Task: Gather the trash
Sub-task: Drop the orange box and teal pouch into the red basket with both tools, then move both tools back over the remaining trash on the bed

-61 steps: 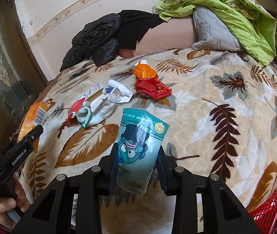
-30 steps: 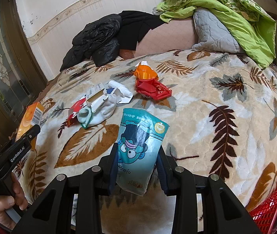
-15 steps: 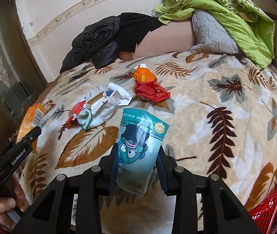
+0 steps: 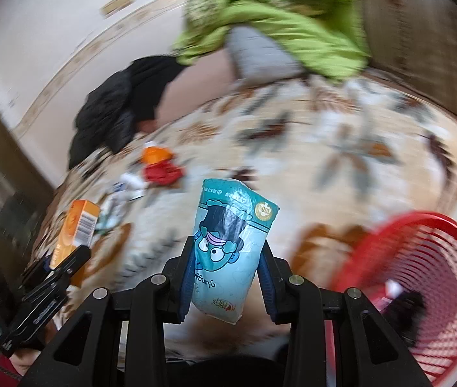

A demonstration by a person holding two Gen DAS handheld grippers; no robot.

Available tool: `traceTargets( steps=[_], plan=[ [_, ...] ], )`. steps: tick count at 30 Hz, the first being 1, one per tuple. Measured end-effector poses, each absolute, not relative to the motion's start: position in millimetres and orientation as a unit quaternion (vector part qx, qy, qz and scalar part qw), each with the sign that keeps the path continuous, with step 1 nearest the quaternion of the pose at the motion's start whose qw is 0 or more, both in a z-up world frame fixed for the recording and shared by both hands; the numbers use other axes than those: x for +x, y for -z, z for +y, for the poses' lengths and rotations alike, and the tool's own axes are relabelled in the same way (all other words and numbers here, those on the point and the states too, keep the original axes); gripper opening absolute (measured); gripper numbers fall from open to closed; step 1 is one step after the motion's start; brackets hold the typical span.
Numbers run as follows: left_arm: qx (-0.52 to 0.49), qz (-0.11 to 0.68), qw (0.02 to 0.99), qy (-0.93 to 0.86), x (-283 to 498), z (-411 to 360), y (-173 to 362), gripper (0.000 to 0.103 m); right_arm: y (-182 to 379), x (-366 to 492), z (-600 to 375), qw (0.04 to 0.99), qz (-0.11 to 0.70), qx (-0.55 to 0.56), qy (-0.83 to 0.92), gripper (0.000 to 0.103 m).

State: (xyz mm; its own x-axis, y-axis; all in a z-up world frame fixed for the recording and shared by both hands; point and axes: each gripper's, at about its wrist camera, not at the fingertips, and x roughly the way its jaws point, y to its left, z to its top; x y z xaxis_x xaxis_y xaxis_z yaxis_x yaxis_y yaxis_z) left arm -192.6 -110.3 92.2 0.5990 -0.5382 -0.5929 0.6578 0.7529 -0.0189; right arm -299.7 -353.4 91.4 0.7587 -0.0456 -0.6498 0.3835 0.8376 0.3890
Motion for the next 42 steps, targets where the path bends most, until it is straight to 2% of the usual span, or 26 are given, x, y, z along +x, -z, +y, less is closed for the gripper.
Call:
traceTargets(
  steps=[10, 14, 16, 18, 27, 34, 42],
  plan=[
    [0.147, 0.328, 0.756, 0.548, -281.5, -264.2, -106.5, 0.045, -76.7, -413.1, -445.8, 0.862, 0.298, 0.333, 0.24, 0.039],
    [0.166, 0.348, 0.726, 0.569, -293.7, -311.2, -98.8, 0.046, -70.4, -429.2, -459.4, 0.852, 0.298, 0.352, 0.246, 0.048],
    [0.169, 0.361, 0.718, 0.571, -295.1, -324.8, -93.5, 0.067, -68.4, -435.1, -463.6, 0.85, 0.3, 0.352, 0.251, 0.054],
    [0.164, 0.363, 0.721, 0.567, -297.0, -329.6, -92.2, 0.07, -68.3, -442.7, -466.9, 0.849, 0.295, 0.352, 0.261, 0.058],
    [0.145, 0.362, 0.756, 0.525, -275.7, -287.1, -97.7, 0.071, -77.3, -426.0, -456.8, 0.861, 0.293, 0.338, 0.242, 0.059],
    [0.123, 0.359, 0.813, 0.442, -231.5, -215.7, -101.0, 0.071, -88.4, -352.3, -403.5, 0.888, 0.319, 0.288, 0.164, 0.06],
    [0.042, 0.381, 0.865, 0.325, -157.5, -103.0, -102.4, 0.071, -94.7, -264.3, -319.6, 0.907, 0.354, 0.22, 0.063, 0.06]
  ],
)
